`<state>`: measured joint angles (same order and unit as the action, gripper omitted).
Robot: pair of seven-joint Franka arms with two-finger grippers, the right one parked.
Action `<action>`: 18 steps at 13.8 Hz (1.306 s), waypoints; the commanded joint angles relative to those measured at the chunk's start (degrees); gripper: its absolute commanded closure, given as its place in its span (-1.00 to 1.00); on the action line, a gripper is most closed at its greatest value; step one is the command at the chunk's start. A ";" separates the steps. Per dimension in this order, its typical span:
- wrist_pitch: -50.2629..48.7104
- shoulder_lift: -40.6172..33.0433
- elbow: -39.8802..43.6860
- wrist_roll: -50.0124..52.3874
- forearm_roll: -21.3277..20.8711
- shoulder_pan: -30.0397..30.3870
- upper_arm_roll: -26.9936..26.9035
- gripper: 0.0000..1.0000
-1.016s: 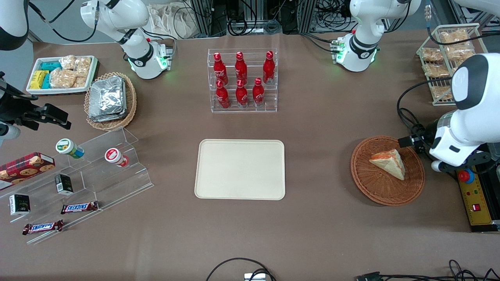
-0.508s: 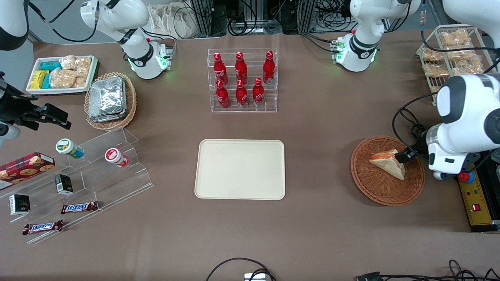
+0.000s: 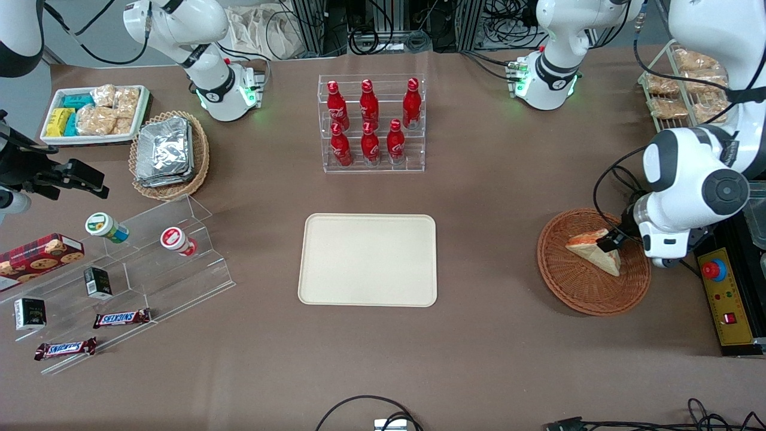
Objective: Place sandwich from basket to tray
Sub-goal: 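Lower the left gripper and close it on the sandwich's crust edge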
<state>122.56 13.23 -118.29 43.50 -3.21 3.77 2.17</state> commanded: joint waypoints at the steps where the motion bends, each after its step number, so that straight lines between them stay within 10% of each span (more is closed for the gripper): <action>1: 1.98 1.26 -1.24 1.85 -0.13 0.19 0.11 -1.00; 15: 7.08 10.68 2.89 13.63 -0.66 -0.87 -0.59 -0.93; 18: 7.08 11.20 3.42 16.36 -0.74 -0.87 -0.59 0.31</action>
<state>129.62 23.56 -116.24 57.45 -3.26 3.23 1.64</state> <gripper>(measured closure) 0.132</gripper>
